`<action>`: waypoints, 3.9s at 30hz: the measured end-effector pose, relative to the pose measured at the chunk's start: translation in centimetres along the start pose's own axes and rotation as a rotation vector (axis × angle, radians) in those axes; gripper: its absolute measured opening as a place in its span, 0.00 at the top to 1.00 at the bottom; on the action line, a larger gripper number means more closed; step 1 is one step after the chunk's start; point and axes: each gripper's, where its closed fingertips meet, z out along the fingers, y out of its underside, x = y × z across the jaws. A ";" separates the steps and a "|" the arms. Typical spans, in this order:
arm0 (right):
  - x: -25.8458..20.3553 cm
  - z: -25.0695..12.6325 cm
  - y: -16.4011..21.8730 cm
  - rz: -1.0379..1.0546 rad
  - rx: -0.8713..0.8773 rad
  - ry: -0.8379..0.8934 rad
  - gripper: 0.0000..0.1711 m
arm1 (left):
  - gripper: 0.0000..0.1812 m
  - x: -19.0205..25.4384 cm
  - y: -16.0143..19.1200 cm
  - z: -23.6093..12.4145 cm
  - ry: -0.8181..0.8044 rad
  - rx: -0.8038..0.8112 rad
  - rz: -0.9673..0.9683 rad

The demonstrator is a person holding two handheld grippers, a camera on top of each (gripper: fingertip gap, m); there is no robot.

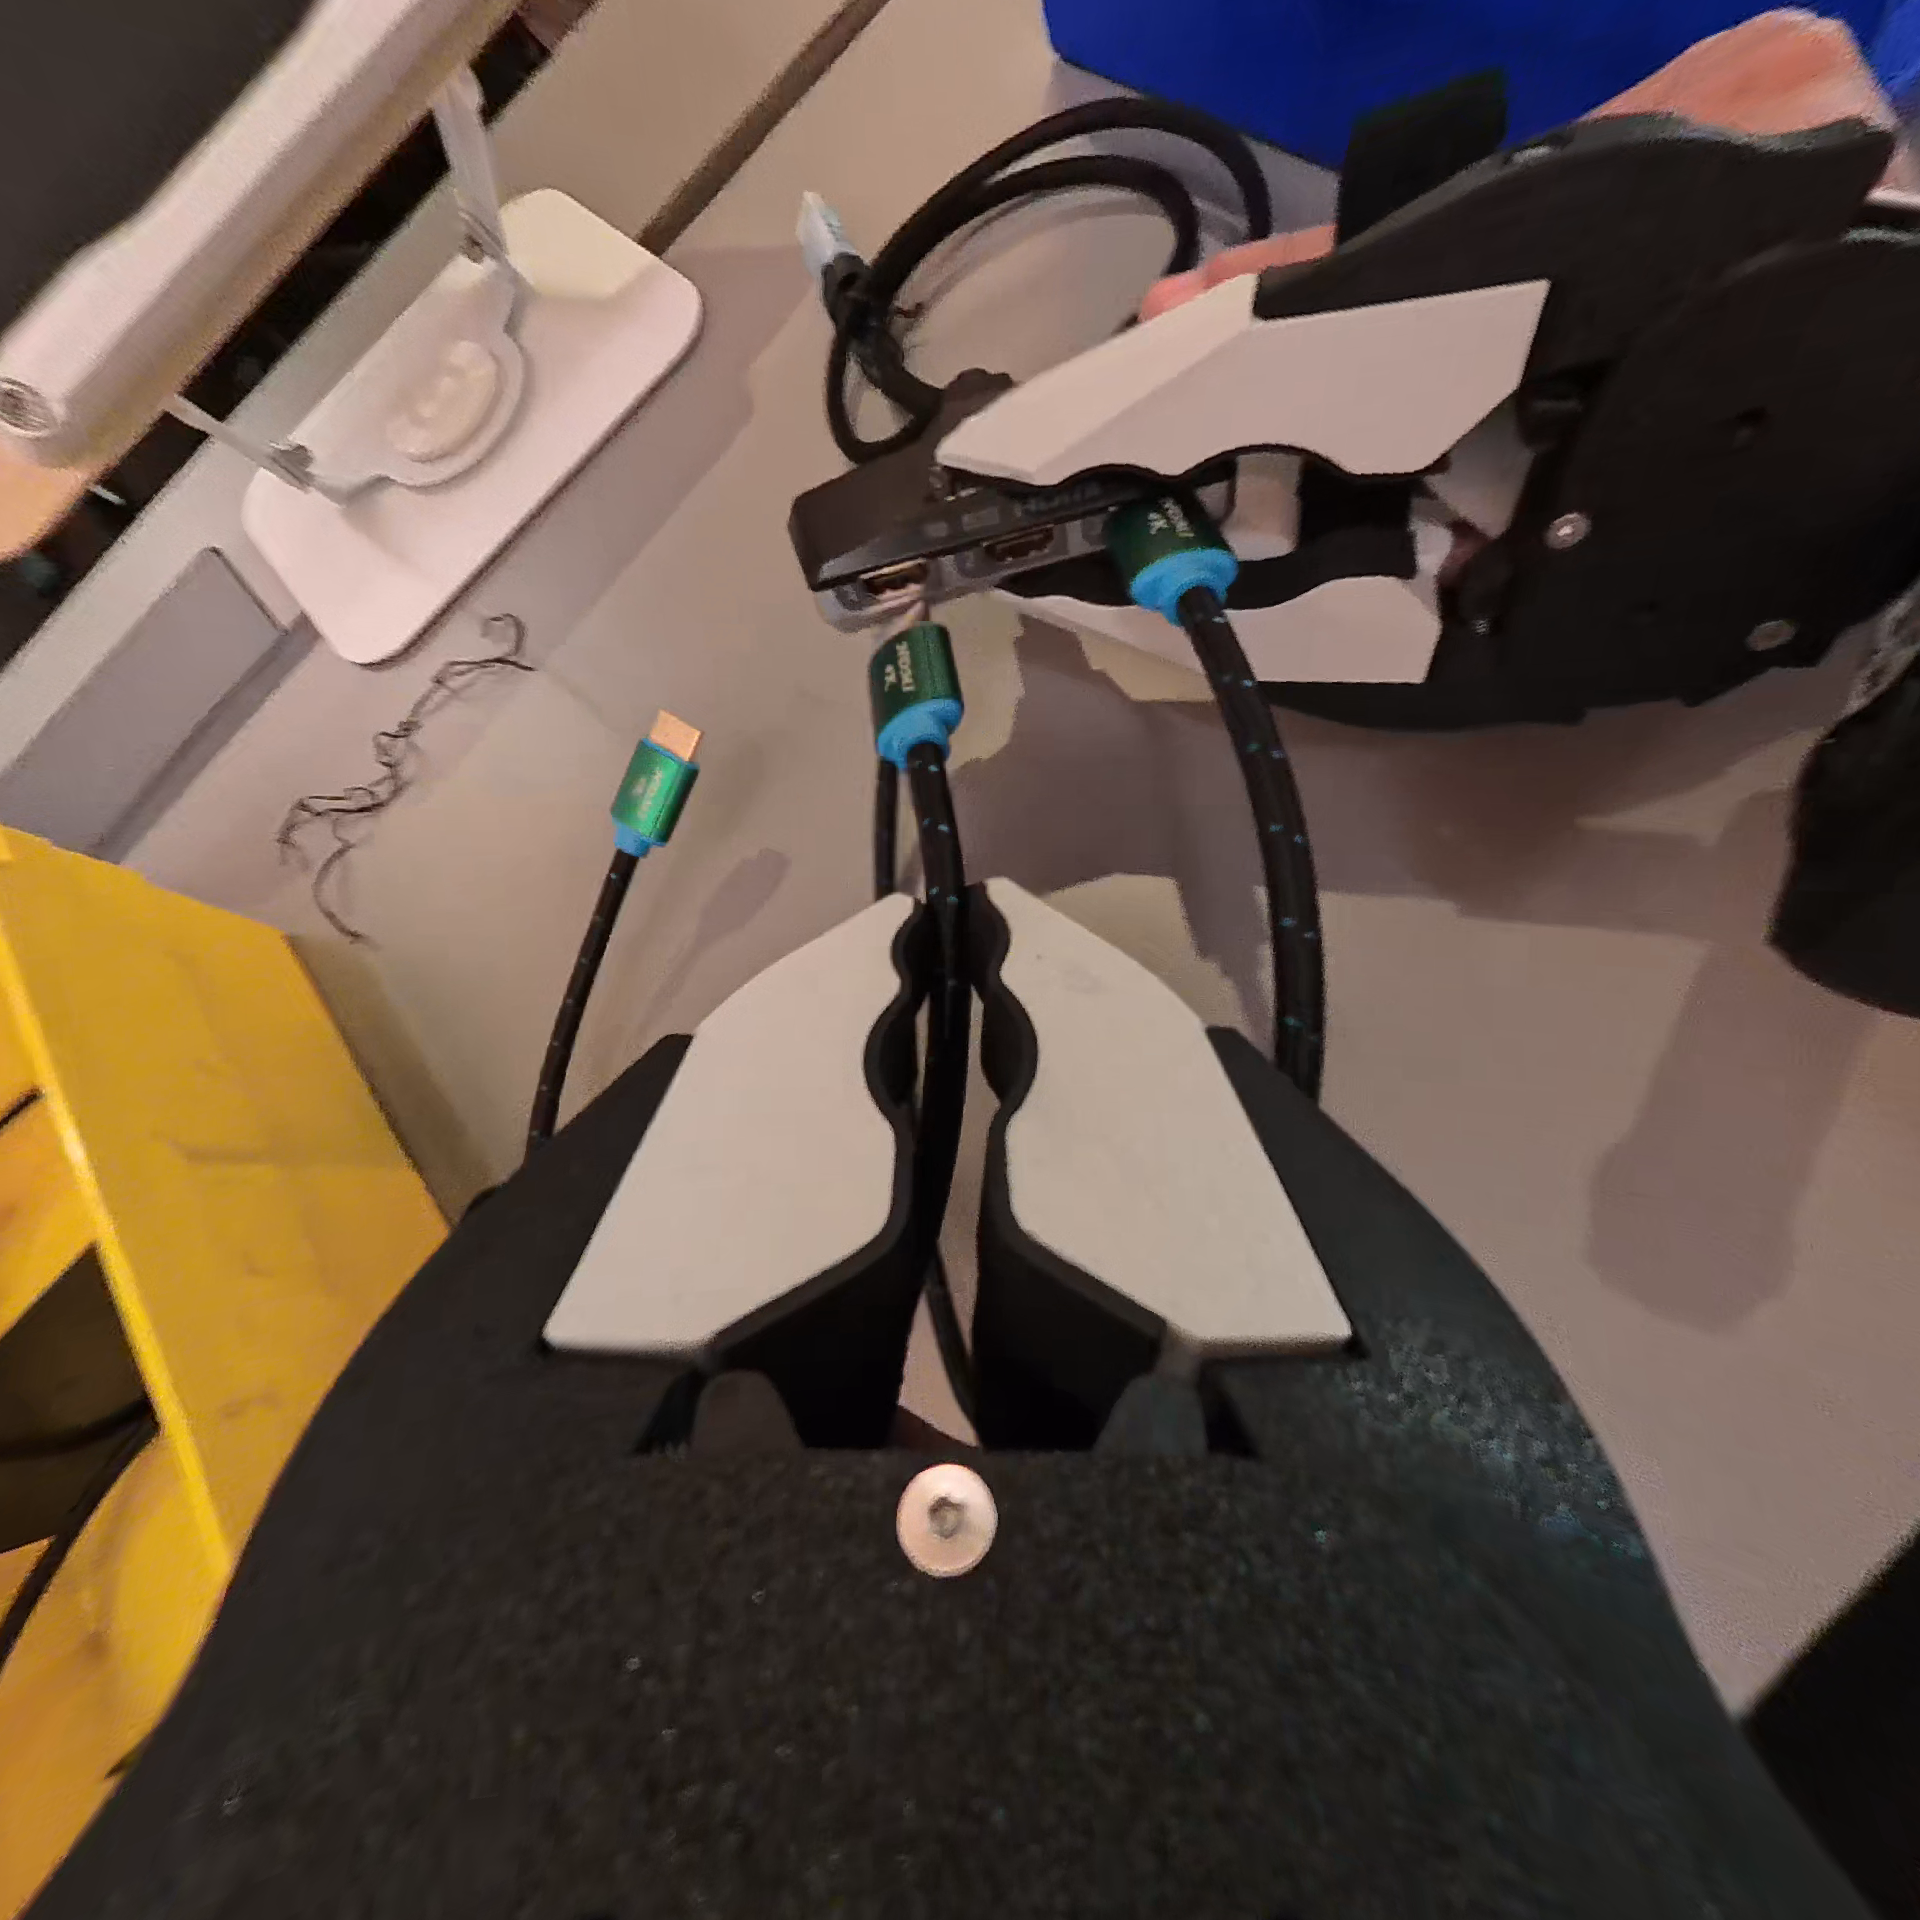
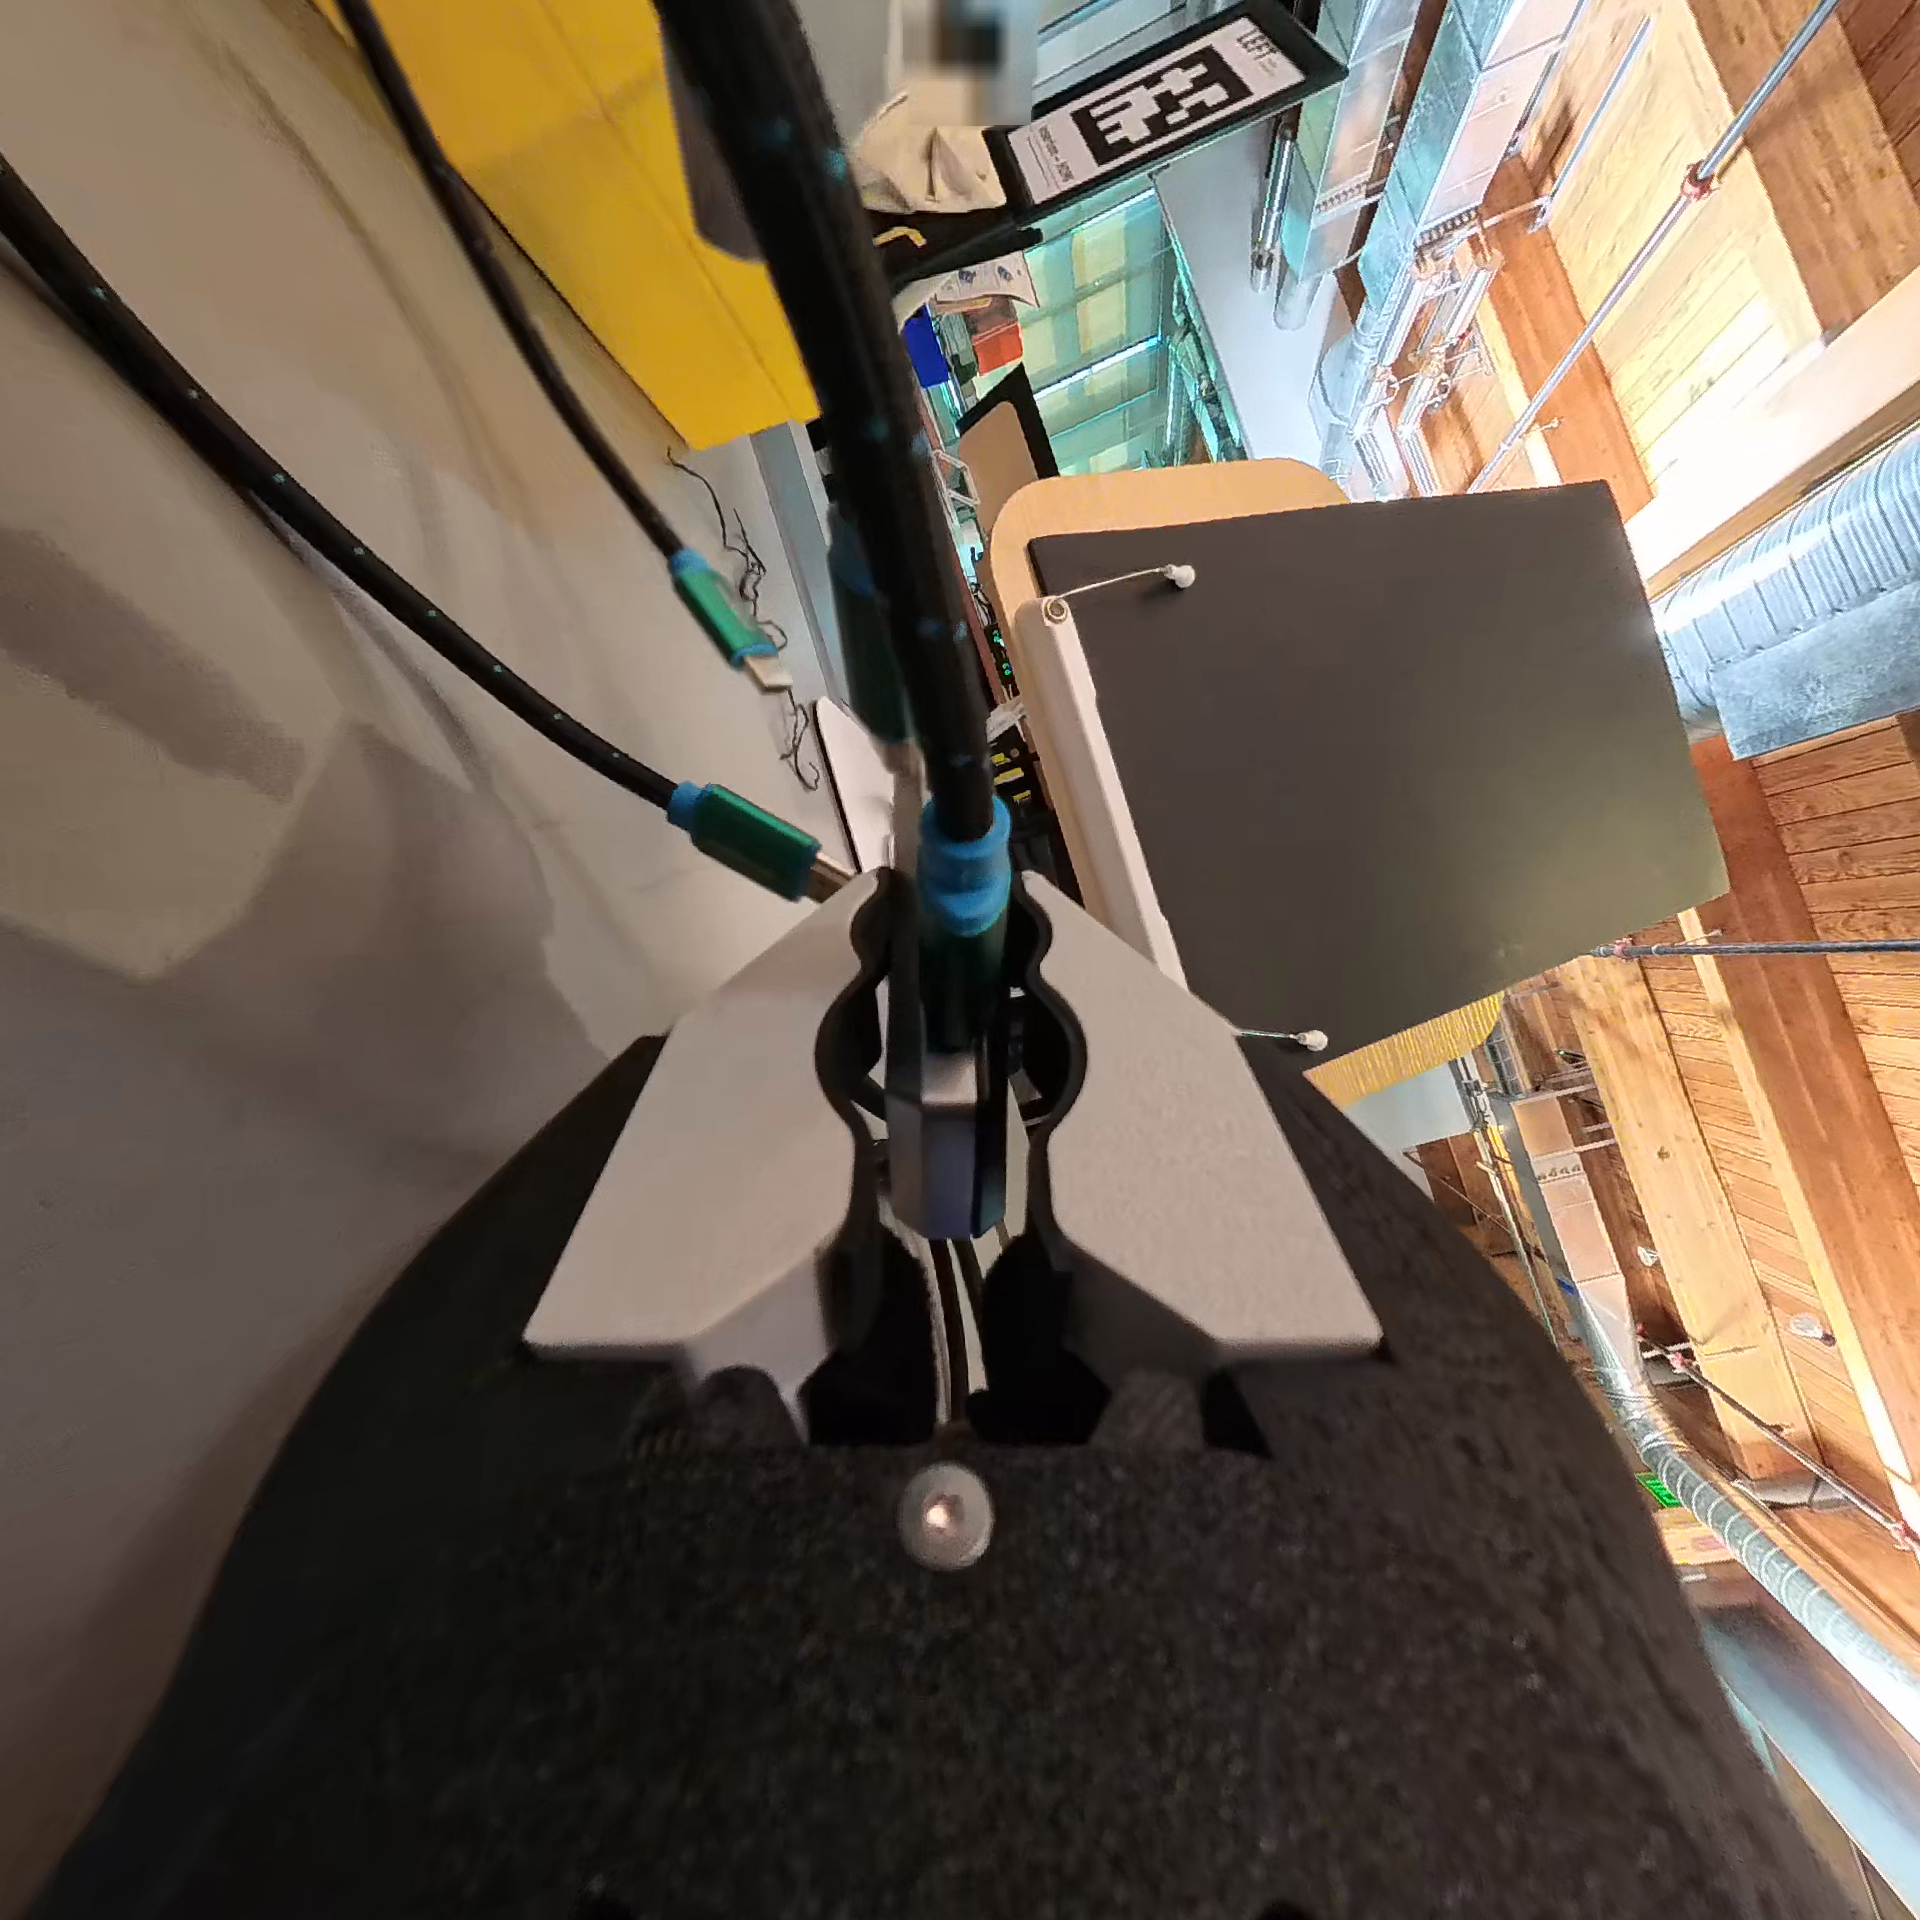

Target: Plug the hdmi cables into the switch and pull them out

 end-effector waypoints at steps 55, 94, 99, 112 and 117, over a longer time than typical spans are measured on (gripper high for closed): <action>-0.8 0.3 -0.1 -0.021 0.015 -0.020 0.89 | 0.97 -0.9 0.1 1.1 0.000 0.092 0.048; -3.5 1.3 0.3 -0.075 -0.117 -0.068 0.87 | 0.97 -0.3 1.7 4.0 -0.020 0.030 -0.071; -3.0 1.0 0.0 -0.085 -0.096 -0.057 0.88 | 0.97 0.0 1.3 3.6 -0.012 0.036 -0.065; -2.6 0.7 -0.3 -0.093 -0.075 -0.011 0.89 | 0.97 0.3 0.9 3.9 0.064 0.102 -0.159; -2.7 0.9 -0.3 -0.042 -0.071 -0.031 0.89 | 0.97 0.1 0.5 3.6 0.038 0.156 -0.153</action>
